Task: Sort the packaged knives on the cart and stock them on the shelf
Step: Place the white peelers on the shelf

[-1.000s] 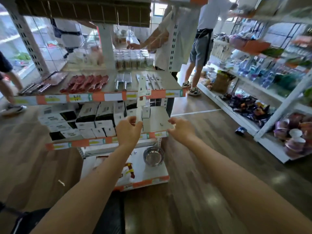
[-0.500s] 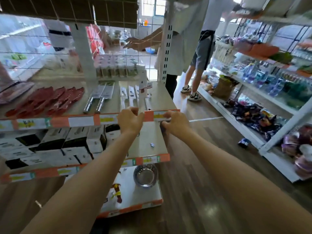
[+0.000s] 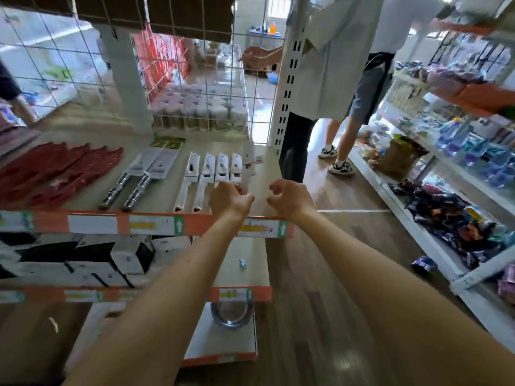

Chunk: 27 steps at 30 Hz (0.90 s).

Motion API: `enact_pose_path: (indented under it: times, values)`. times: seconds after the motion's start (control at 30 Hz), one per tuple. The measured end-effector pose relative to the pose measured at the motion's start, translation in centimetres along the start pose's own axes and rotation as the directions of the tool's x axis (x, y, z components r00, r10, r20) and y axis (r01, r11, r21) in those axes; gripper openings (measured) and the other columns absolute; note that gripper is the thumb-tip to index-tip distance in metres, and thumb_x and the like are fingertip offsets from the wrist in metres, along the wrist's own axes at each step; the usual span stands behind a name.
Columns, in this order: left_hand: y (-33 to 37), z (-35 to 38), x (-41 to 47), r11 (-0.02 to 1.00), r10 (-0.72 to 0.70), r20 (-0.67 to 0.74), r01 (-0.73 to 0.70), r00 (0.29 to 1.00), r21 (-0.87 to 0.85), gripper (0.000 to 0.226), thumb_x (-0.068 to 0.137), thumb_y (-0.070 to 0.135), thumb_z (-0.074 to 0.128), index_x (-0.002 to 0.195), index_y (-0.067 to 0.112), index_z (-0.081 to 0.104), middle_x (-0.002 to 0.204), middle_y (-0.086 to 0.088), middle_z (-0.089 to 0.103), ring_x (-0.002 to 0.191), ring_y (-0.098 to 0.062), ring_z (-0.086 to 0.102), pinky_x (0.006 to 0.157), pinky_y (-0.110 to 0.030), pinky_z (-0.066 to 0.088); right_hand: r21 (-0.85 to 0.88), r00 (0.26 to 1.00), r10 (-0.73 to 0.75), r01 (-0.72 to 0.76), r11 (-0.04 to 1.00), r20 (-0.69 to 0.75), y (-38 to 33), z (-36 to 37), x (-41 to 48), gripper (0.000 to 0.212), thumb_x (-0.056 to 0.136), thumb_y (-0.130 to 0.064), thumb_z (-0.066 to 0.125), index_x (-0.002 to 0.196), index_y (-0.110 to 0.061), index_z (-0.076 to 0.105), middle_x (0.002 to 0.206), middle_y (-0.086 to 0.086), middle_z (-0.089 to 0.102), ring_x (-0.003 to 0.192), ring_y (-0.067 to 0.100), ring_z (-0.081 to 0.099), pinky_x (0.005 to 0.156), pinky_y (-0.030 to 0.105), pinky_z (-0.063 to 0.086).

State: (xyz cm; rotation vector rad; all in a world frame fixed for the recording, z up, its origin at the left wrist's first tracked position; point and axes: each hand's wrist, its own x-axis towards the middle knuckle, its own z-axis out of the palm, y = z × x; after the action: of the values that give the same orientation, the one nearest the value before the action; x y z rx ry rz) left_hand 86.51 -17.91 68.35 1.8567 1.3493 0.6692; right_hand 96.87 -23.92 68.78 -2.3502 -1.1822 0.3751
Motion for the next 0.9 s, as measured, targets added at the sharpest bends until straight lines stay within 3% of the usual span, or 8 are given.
enact_pose_path:
  times: [0.07,0.13,0.23,0.43,0.67,0.9]
  values:
    - [0.5,0.6,0.3,1.0,0.002,0.004,-0.002,1.0,0.029,0.017,0.078,0.018,0.066,0.064,0.009,0.063,0.071,-0.009,0.063,0.07,-0.02,0.062,0.049,-0.019,0.034,0.019,1.0,-0.015,0.015,1.0,0.008,0.6,-0.2,1.0,0.036,0.09,-0.022,0.056,0.126,-0.016,0.055,0.125,0.005,0.06,0.109,0.02,0.057,0.083,0.025,0.042]
    - [0.9,1.0,0.5,0.998,0.012,0.006,-0.012,1.0,0.059,0.027,0.078,0.016,0.065,0.053,0.012,0.054,0.065,-0.01,0.059,0.075,-0.025,0.067,0.049,-0.023,0.031,0.021,1.0,-0.026,0.026,0.999,0.01,1.0,-0.3,1.6,0.037,0.091,-0.022,0.056,0.126,-0.015,0.054,0.125,0.006,0.059,0.109,0.021,0.057,0.081,0.025,0.042]
    - [0.9,2.1,0.7,0.996,0.021,-0.007,-0.02,1.0,0.089,0.016,0.079,0.017,0.067,0.073,0.003,0.067,0.079,-0.015,0.069,0.076,-0.023,0.066,0.049,-0.022,0.034,-0.02,0.997,-0.063,0.064,0.998,0.041,1.4,-0.1,2.3,0.038,0.091,-0.021,0.055,0.127,-0.013,0.053,0.125,0.007,0.059,0.11,0.021,0.057,0.087,0.028,0.045]
    - [0.8,3.0,1.3,0.97,0.086,-0.005,-0.083,0.996,0.227,0.023,0.079,0.023,0.069,0.088,0.002,0.068,0.096,-0.014,0.07,0.093,-0.027,0.065,0.071,-0.029,0.042,-0.043,0.993,-0.108,0.11,0.993,0.045,1.9,-0.1,3.1,0.037,0.09,-0.021,0.055,0.126,-0.012,0.055,0.122,0.007,0.062,0.109,0.022,0.057,0.091,0.032,0.046]
    - [1.0,3.3,1.7,0.923,0.143,0.041,-0.148,0.989,0.356,0.021,0.082,0.016,0.065,0.097,0.002,0.065,0.102,-0.016,0.067,0.099,-0.029,0.063,0.075,-0.03,0.045,-0.051,0.989,-0.137,0.139,0.989,0.053,2.2,-0.3,3.3,0.036,0.09,-0.021,0.056,0.125,-0.011,0.056,0.122,0.007,0.062,0.11,0.022,0.058,0.09,0.03,0.046]
    - [0.4,3.3,2.0,0.899,0.17,0.067,-0.182,0.983,0.398,0.011,0.08,0.014,0.065,0.088,0.005,0.065,0.091,-0.013,0.068,0.086,-0.026,0.065,0.064,-0.026,0.042,-0.05,0.987,-0.142,0.145,0.988,0.073,2.3,-0.1,3.6,0.035,0.091,-0.023,0.056,0.123,-0.011,0.056,0.122,0.006,0.062,0.106,0.021,0.059,0.089,0.032,0.049]
